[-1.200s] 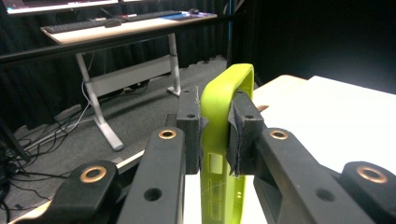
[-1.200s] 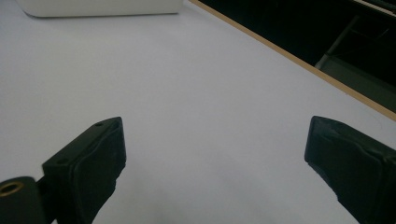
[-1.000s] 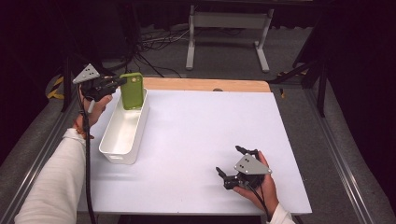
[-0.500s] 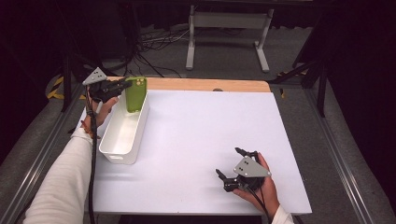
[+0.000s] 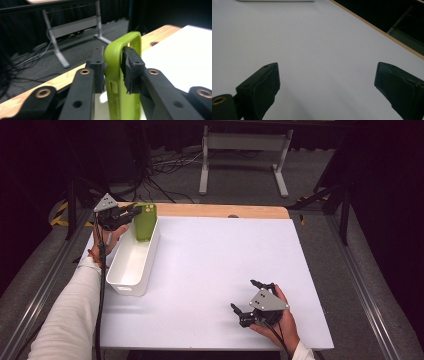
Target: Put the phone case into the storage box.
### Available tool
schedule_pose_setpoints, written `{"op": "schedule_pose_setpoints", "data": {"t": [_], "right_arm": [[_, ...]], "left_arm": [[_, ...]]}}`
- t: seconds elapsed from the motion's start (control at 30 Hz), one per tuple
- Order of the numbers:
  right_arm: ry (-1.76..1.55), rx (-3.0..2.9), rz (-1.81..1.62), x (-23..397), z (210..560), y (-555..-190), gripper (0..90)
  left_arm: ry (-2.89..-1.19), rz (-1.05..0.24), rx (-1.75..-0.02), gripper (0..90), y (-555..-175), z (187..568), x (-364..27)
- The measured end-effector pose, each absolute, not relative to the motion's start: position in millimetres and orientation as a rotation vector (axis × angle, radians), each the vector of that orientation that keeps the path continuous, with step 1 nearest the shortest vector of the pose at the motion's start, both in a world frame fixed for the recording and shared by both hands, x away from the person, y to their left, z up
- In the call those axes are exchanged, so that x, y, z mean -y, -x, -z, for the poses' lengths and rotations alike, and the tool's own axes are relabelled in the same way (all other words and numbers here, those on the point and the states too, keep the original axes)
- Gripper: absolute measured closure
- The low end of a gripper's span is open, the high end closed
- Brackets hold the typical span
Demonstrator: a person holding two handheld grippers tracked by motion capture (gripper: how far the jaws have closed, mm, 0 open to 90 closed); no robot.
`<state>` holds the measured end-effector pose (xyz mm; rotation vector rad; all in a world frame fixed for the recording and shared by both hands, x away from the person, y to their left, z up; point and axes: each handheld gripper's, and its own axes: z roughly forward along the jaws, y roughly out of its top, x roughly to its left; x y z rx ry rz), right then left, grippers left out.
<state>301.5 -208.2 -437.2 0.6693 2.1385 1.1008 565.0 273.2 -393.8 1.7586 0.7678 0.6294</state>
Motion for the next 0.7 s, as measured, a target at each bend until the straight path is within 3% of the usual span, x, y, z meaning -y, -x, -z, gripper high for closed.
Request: {"op": "schedule_pose_setpoints", "data": {"t": [0.7], "right_arm": [[-0.627, -2.2, -1.091, 203.2, 439.1, -300.0, 8.4]], "left_arm": [[-1.844, -0.741, -0.859, 48.5, -571.5, 400.3, -264.6]]}}
